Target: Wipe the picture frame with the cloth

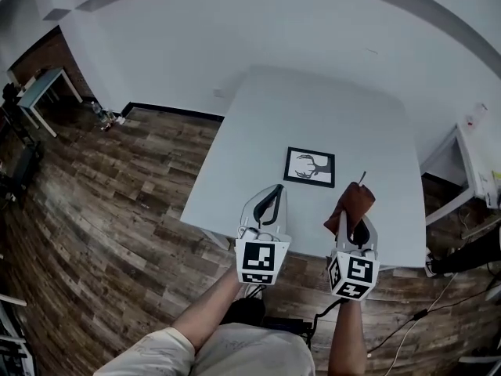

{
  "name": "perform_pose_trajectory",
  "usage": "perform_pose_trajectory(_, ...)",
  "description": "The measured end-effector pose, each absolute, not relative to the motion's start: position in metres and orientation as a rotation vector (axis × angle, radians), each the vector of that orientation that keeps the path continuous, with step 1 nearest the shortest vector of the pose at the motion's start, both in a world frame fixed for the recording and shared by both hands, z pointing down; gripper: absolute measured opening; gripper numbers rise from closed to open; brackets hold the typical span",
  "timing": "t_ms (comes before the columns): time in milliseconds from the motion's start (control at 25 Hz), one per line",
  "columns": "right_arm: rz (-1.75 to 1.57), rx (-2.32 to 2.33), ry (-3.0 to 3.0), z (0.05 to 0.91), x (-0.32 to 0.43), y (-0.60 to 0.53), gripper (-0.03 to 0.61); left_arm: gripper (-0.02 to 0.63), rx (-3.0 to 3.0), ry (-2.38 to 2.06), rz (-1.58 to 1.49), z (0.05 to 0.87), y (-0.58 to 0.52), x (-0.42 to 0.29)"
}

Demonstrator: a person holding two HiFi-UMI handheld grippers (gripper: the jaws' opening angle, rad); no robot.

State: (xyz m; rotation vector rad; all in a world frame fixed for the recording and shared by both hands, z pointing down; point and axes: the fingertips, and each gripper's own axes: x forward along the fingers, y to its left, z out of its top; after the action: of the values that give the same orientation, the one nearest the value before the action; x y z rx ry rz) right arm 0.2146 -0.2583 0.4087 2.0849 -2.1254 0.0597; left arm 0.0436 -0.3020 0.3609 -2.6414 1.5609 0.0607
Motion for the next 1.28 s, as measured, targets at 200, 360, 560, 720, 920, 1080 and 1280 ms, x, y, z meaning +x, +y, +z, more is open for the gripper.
perform_pose_trajectory(200,0.066,2.080,-2.112,0.408,0.212,-0.302,0.106,0.000,-2.669,1.543,0.049,0.364,-0.348,0.047)
perform_pose_trajectory(360,0.088,2.056,-2.117,0.415,0.214,-0.325,0.106,0.000,-2.673,1.558,0.032,0.369,-0.369,0.052)
perform_pose_trajectory(560,0.153,1.994,-2.134,0.430,0.216,-0.350,0.106,0.000,-2.664,1.596,0.021,0.374,-0.385,0.054)
perform_pose_trajectory(720,0.297,1.827,-2.085,0.468,0.211,-0.390,0.106,0.000,-2.658,1.620,-0.005,0.377,-0.395,0.054)
perform_pose_trajectory(920,0.440,1.647,-2.024,0.522,0.191,-0.465,0.106,0.000,-2.651,1.653,-0.054,0.386,-0.409,0.051)
perform_pose_trajectory(1080,0.529,1.535,-1.975,0.571,0.165,-0.518,0.106,0.000,-2.644,1.686,-0.078,0.398,-0.420,0.043)
perform_pose_trajectory(1280,0.603,1.427,-1.863,0.616,0.140,-0.551,0.106,0.000,-2.640,1.718,-0.103,0.408,-0.424,0.032)
